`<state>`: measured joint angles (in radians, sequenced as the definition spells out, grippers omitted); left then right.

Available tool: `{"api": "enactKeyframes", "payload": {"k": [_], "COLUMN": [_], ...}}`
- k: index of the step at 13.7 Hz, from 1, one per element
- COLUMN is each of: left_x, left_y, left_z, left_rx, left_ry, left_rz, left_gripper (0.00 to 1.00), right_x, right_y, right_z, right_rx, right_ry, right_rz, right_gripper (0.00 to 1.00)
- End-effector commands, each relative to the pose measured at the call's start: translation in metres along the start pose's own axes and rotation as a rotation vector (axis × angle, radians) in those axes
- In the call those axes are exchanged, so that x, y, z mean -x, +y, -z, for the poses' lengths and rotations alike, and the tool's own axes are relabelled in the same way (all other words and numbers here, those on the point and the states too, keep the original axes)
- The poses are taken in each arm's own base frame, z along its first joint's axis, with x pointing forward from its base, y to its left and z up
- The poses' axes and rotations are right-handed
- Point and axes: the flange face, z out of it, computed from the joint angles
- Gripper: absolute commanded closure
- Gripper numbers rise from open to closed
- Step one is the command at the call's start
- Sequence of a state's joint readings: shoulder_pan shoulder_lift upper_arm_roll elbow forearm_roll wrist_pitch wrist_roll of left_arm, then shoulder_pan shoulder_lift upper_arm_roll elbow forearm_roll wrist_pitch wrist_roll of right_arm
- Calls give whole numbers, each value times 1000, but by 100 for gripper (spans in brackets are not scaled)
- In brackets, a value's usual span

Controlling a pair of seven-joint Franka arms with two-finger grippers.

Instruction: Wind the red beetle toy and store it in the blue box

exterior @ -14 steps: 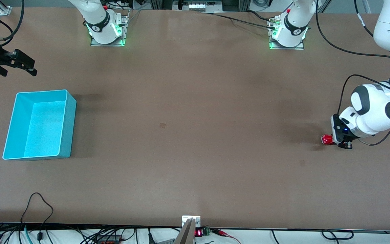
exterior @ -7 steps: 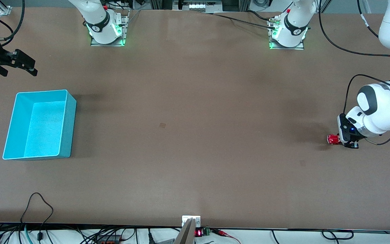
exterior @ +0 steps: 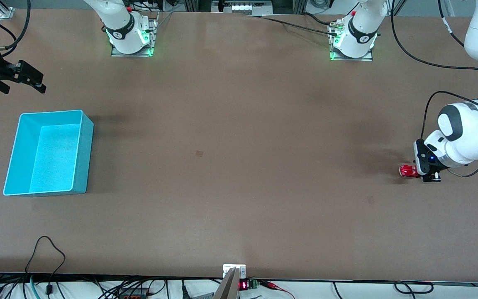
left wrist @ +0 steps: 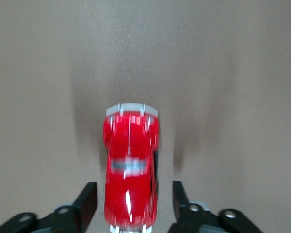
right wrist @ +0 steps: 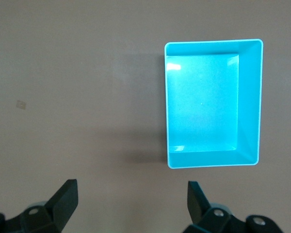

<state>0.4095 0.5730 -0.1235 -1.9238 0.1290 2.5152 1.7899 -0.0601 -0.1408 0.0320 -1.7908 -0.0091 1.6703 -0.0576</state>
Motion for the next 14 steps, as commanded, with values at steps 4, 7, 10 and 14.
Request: {"api": "enactKeyframes", "payload": {"k": [4,7,10,14], "left_x": [-14,-13,-9,-1], "left_y": [-6,-4,4,18], "left_z": [26,32,56,112], "left_rx": [15,34,94,155], "left_ry": [12,13,5,-22], "left_rz": [-29,22,130,256], "left_gripper": [0,0,0,0], "right_x": [1,2,1,1], "right_y": [-1,-2,-2,-1], "right_z": [2,4,3,3], "right_rx": [10,10,10,9], "right_ry": [4,7,8,8], "right_rz": [9,11,11,8], "right_gripper": [0,0,0,0]}}
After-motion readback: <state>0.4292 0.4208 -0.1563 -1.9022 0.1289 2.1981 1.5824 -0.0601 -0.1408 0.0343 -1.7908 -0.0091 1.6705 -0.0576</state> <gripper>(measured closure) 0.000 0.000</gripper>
